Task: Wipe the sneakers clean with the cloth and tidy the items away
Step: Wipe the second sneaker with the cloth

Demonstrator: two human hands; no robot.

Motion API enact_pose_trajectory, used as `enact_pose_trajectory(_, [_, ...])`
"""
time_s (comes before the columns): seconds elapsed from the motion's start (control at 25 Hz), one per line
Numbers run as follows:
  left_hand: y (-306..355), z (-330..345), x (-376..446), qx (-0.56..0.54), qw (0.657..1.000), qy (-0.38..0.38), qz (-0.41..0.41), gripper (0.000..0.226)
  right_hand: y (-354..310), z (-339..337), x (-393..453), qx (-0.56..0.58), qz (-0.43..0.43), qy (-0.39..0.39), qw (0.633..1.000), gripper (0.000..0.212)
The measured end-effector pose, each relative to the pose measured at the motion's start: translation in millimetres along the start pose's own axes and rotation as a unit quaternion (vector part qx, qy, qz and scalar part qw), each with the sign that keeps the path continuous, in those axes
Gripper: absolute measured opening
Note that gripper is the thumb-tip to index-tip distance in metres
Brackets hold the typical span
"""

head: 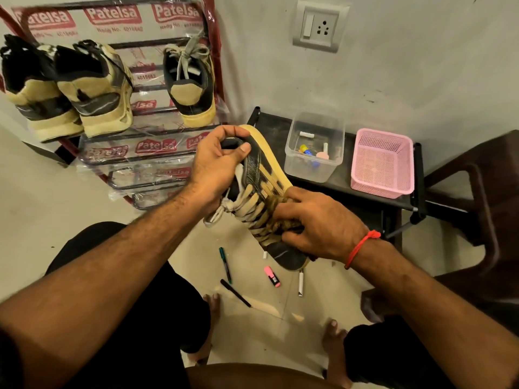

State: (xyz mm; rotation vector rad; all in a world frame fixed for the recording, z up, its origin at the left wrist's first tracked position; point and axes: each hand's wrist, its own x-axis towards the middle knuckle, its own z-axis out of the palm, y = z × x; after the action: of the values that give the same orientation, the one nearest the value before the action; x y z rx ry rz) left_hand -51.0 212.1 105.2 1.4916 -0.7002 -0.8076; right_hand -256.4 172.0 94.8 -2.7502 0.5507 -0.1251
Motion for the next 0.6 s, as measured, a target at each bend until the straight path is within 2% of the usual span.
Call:
enact_pose_trajectory(0.04, [3, -2, 1, -0.001, 1.0, 0.0, 0.003, 0.02, 2, -2, 0, -0.016, -0.002, 0.0, 1.0, 0.029])
enact_pose_trajectory(0.08, [6, -2, 2, -0.006, 1.0, 0.0, 0.005, 0.02, 4, -5, 1, -0.011, -0.002, 0.031, 0.999, 0.028])
enact_pose_trajectory(0.16, [11, 0, -4, 0.003, 1.0, -0.024, 0.016, 0.019, 6, -8, 4, 0.05, 0.009, 0.149, 0.987, 0.03])
enact_pose_trajectory(0.24, [10, 10, -17, 0.051, 0.994, -0.097, 0.029, 0.021, 3, -7, 9, 0.092, 0.025, 0.248, 0.964, 0.032])
enact_pose_trajectory(0.32, [4, 21, -29, 0.091, 0.981, -0.166, 0.039, 0.027, -3, -9, 16, 0.084, 0.043, 0.297, 0.95, 0.031])
enact_pose_trajectory(0.36, [4, 24, -30, 0.091, 0.981, -0.164, 0.041, 0.029, -3, -10, 19, 0.078, 0.047, 0.305, 0.948, 0.031])
enact_pose_trajectory(0.44, [9, 19, -19, 0.044, 0.994, -0.098, 0.022, 0.028, 2, -13, 18, 0.084, 0.032, 0.288, 0.953, 0.031])
enact_pose_trajectory(0.48, [11, 13, -11, 0.009, 0.998, -0.058, 0.007, 0.027, 5, -14, 15, 0.087, 0.016, 0.255, 0.963, 0.03])
enact_pose_trajectory(0.52, [14, 5, -6, -0.022, 0.999, -0.025, -0.006, 0.026, 7, -14, 11, 0.081, 0.003, 0.193, 0.978, 0.029])
enact_pose_trajectory(0.6, [14, -9, 1, -0.035, 0.999, 0.002, -0.013, 0.025, 2, -11, 4, 0.019, 0.011, 0.008, 1.0, 0.029])
